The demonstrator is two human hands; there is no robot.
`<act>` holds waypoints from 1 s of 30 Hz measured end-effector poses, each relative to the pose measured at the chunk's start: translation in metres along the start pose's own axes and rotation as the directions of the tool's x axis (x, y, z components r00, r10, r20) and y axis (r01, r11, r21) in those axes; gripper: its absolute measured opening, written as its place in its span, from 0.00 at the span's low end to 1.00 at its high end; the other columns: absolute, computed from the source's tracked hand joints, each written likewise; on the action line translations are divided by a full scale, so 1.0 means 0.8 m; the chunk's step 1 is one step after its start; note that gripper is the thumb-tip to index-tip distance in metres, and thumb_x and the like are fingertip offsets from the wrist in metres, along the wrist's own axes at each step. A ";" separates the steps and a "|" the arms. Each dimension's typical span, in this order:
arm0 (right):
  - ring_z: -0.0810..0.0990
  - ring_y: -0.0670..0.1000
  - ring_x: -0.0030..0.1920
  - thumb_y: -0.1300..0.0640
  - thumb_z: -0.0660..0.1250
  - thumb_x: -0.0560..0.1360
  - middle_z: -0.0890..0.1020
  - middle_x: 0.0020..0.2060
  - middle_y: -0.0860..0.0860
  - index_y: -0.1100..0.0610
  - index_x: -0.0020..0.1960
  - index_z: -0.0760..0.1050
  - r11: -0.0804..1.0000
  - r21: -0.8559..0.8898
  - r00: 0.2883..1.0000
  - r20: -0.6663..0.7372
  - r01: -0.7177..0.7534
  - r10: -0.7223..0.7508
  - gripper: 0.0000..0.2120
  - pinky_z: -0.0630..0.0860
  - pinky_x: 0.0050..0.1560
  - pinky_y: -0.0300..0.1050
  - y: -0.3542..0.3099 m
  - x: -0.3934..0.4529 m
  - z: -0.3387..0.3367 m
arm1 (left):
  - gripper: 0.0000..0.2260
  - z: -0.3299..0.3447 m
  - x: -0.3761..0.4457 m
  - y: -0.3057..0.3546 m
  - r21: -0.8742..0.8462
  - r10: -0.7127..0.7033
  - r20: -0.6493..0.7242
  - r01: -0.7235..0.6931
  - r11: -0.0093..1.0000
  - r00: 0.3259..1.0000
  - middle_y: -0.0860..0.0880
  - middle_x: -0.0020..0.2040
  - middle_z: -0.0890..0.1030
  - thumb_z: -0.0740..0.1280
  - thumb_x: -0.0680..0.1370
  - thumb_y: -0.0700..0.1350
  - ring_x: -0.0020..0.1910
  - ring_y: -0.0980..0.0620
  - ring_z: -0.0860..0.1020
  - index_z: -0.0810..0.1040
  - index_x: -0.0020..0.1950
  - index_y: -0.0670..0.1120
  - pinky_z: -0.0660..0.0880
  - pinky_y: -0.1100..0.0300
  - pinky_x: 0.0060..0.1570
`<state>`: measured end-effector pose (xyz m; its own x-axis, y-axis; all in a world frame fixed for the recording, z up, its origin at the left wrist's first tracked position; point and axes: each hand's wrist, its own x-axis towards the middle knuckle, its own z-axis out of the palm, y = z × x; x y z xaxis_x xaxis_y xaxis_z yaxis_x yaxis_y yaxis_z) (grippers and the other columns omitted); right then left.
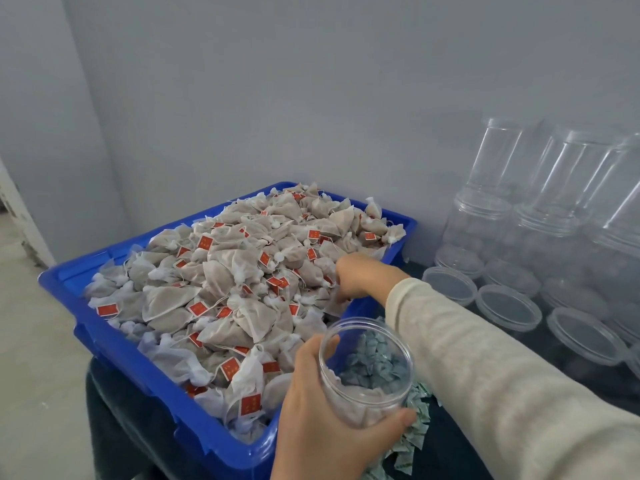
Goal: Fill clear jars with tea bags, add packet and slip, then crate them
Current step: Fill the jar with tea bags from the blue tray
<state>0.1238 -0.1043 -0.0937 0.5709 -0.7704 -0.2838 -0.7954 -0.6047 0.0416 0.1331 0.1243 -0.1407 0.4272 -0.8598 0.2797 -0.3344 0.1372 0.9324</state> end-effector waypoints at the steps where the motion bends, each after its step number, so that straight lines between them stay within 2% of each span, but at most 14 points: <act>1: 0.73 0.49 0.34 0.55 0.69 0.75 0.75 0.35 0.51 0.57 0.39 0.73 1.000 -0.021 1.000 0.026 -0.004 0.005 0.10 0.67 0.33 0.41 -0.004 0.006 0.003 | 0.41 0.000 0.000 0.001 0.006 -0.005 0.002 0.005 1.000 1.000 0.80 0.56 0.64 0.73 0.48 0.68 0.57 0.78 0.66 0.63 0.58 0.65 0.63 0.84 0.46; 3: 0.76 0.52 0.41 0.55 0.69 0.75 0.77 0.42 0.53 0.58 0.49 0.75 0.997 -0.078 0.996 0.087 -0.011 0.018 0.08 0.71 0.40 0.44 -0.009 0.019 0.010 | 0.41 -0.001 0.002 0.003 -0.003 -0.005 0.014 0.005 1.000 1.000 0.79 0.56 0.64 0.73 0.48 0.68 0.56 0.78 0.66 0.64 0.58 0.64 0.63 0.83 0.46; 5: 0.77 0.56 0.52 0.57 0.66 0.77 0.78 0.54 0.56 0.59 0.61 0.73 0.991 -0.126 0.991 0.123 -0.040 0.055 0.14 0.72 0.50 0.50 -0.012 0.031 0.016 | 0.41 -0.002 0.004 0.005 -0.014 -0.026 0.026 0.026 1.000 0.999 0.73 0.56 0.71 0.73 0.47 0.65 0.56 0.78 0.67 0.64 0.58 0.64 0.65 0.82 0.46; 7: 0.76 0.58 0.59 0.58 0.65 0.77 0.76 0.61 0.57 0.59 0.65 0.71 0.987 -0.153 0.988 0.133 -0.050 0.071 0.17 0.72 0.55 0.52 -0.014 0.039 0.021 | 0.41 -0.003 0.004 0.005 0.001 -0.060 0.036 0.060 0.998 0.998 0.68 0.54 0.73 0.74 0.47 0.63 0.55 0.78 0.66 0.64 0.58 0.64 0.65 0.81 0.47; 9: 0.76 0.58 0.60 0.58 0.66 0.77 0.76 0.62 0.57 0.59 0.66 0.70 0.985 -0.162 0.989 0.128 -0.055 0.076 0.19 0.71 0.53 0.52 -0.012 0.045 0.025 | 0.41 -0.002 0.005 0.004 0.006 -0.057 0.042 0.057 0.998 0.997 0.68 0.55 0.72 0.74 0.48 0.63 0.56 0.78 0.66 0.64 0.58 0.64 0.65 0.82 0.47; 12: 0.76 0.57 0.56 0.53 0.68 0.76 0.77 0.60 0.56 0.58 0.65 0.71 0.984 -0.164 0.990 0.109 -0.067 0.085 0.20 0.69 0.48 0.50 -0.011 0.049 0.029 | 0.41 -0.002 0.006 0.003 -0.002 -0.042 0.048 0.042 0.999 0.998 0.69 0.55 0.72 0.74 0.47 0.63 0.56 0.78 0.66 0.64 0.58 0.64 0.64 0.83 0.47; 16: 0.73 0.54 0.44 0.48 0.70 0.74 0.75 0.46 0.53 0.58 0.62 0.74 0.990 -0.125 0.994 0.081 -0.068 0.079 0.21 0.69 0.45 0.49 -0.012 0.044 0.025 | 0.40 -0.003 0.003 0.002 -0.019 0.004 0.034 -0.004 1.000 0.999 0.79 0.58 0.65 0.75 0.48 0.65 0.57 0.77 0.68 0.65 0.58 0.64 0.64 0.83 0.47; 19: 0.75 0.53 0.41 0.54 0.71 0.74 0.75 0.40 0.52 0.58 0.54 0.77 0.997 -0.069 1.000 0.005 -0.017 0.017 0.12 0.70 0.41 0.46 -0.010 0.035 0.019 | 0.40 -0.003 0.001 0.000 -0.009 0.010 0.036 -0.010 1.000 0.999 0.79 0.58 0.64 0.75 0.49 0.66 0.57 0.78 0.66 0.64 0.58 0.65 0.63 0.84 0.47; 21: 0.76 0.54 0.42 0.55 0.69 0.75 0.76 0.38 0.51 0.56 0.45 0.75 0.999 -0.033 0.998 -0.057 0.005 -0.007 0.05 0.69 0.38 0.44 -0.007 0.023 0.013 | 0.40 -0.004 0.002 -0.001 -0.005 0.020 0.040 -0.019 1.000 0.999 0.79 0.58 0.64 0.75 0.50 0.67 0.58 0.78 0.65 0.64 0.58 0.65 0.63 0.84 0.47; 22: 0.78 0.54 0.44 0.55 0.69 0.75 0.77 0.39 0.52 0.56 0.43 0.75 1.000 0.004 0.997 -0.073 0.014 -0.013 0.06 0.69 0.39 0.43 -0.006 0.016 0.008 | 0.40 -0.004 0.002 -0.002 -0.003 0.022 0.042 -0.022 1.000 0.999 0.79 0.58 0.63 0.75 0.50 0.67 0.58 0.78 0.65 0.63 0.58 0.65 0.62 0.84 0.47; 24: 0.79 0.53 0.47 0.54 0.69 0.75 0.80 0.43 0.53 0.57 0.47 0.77 0.991 0.129 0.992 -0.121 0.044 -0.028 0.07 0.72 0.43 0.43 -0.002 0.000 -0.004 | 0.40 -0.003 0.001 -0.002 0.005 0.016 0.043 -0.016 1.000 0.999 0.79 0.58 0.63 0.75 0.50 0.67 0.59 0.79 0.64 0.63 0.58 0.66 0.62 0.85 0.47; 26: 0.78 0.49 0.42 0.52 0.69 0.76 0.79 0.42 0.51 0.55 0.46 0.76 0.959 0.266 0.976 -0.212 0.094 -0.037 0.07 0.72 0.42 0.39 0.005 -0.019 -0.019 | 0.39 -0.003 -0.001 -0.003 0.008 0.017 0.037 -0.017 1.000 0.999 0.79 0.57 0.64 0.75 0.50 0.67 0.58 0.79 0.65 0.63 0.58 0.66 0.62 0.84 0.47; 28: 0.77 0.45 0.37 0.52 0.71 0.75 0.77 0.38 0.48 0.51 0.41 0.71 0.900 0.409 0.958 -0.285 0.151 -0.032 0.09 0.71 0.36 0.36 0.011 -0.041 -0.035 | 0.39 -0.003 -0.002 -0.003 0.008 0.012 0.037 -0.012 1.000 0.999 0.79 0.57 0.64 0.75 0.50 0.68 0.57 0.79 0.65 0.63 0.57 0.66 0.62 0.84 0.47; 30: 0.81 0.47 0.37 0.54 0.73 0.74 0.79 0.38 0.50 0.51 0.40 0.70 0.794 0.565 0.937 -0.348 0.224 -0.017 0.11 0.78 0.38 0.39 0.016 -0.063 -0.049 | 0.41 -0.004 -0.002 -0.002 0.005 0.002 0.037 -0.003 1.000 0.999 0.80 0.56 0.64 0.74 0.49 0.70 0.57 0.80 0.65 0.62 0.57 0.68 0.63 0.83 0.47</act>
<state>0.0928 -0.0811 -0.0415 0.6194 -0.7823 0.0665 -0.6189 -0.5386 -0.5718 0.1356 0.1269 -0.1420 0.3951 -0.8770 0.2733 -0.3396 0.1370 0.9305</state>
